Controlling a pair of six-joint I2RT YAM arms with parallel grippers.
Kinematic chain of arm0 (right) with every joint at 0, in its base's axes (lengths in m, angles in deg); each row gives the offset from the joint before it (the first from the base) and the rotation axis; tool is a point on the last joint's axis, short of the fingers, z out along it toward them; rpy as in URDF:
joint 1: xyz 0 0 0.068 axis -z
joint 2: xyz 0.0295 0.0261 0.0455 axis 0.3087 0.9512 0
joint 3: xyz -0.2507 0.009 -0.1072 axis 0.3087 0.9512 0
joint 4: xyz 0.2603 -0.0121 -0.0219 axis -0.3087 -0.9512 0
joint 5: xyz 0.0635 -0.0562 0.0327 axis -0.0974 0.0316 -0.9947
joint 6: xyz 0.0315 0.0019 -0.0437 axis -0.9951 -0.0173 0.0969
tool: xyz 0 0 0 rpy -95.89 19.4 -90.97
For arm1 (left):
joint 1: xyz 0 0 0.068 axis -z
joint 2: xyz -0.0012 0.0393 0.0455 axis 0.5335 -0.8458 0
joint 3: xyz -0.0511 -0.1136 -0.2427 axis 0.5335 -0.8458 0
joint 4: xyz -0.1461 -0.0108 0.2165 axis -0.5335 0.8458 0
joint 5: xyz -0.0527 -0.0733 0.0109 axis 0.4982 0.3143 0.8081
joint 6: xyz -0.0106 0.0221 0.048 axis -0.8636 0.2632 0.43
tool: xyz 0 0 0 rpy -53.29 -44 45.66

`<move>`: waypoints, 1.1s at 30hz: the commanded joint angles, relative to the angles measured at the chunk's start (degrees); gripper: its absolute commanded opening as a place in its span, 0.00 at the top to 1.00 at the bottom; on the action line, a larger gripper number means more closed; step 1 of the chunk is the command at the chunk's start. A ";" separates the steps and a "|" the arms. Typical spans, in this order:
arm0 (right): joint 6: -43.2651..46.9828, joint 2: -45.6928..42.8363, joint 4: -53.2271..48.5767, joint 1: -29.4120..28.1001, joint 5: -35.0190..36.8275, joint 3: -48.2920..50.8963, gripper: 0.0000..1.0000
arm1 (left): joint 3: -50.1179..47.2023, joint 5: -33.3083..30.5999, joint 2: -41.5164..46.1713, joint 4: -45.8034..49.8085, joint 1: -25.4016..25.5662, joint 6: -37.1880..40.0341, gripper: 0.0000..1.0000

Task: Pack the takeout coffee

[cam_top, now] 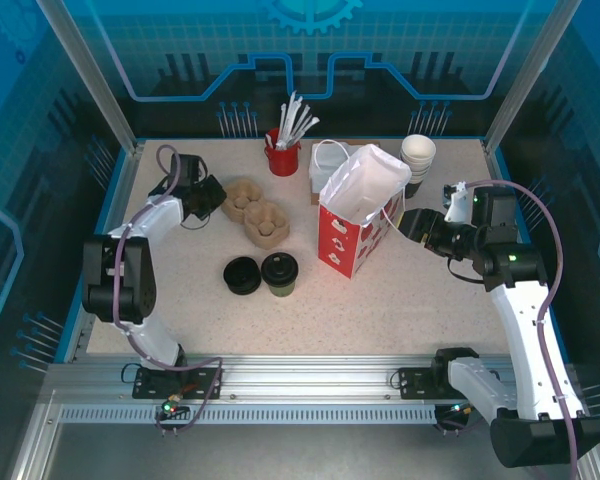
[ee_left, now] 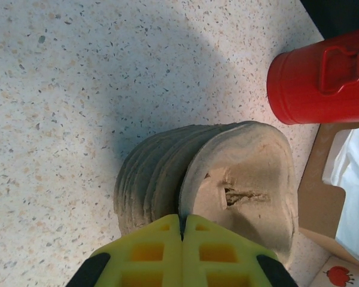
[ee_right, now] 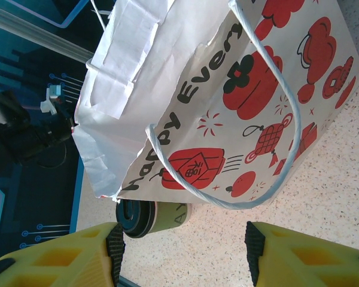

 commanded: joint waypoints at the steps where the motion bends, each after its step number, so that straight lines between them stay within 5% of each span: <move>1: -0.40 0.12 -0.07 0.99 -1.05 -1.07 0.41 | -2.90 6.12 1.93 -9.50 -1.08 -3.24 1.00; 13: -0.94 0.84 -0.15 0.83 -0.74 -2.29 0.41 | -9.47 14.11 2.36 -27.75 -3.48 -11.95 1.00; 33: -0.52 1.69 -0.41 0.26 0.09 -3.95 0.41 | -7.12 17.63 4.71 -28.90 -3.79 -13.26 1.00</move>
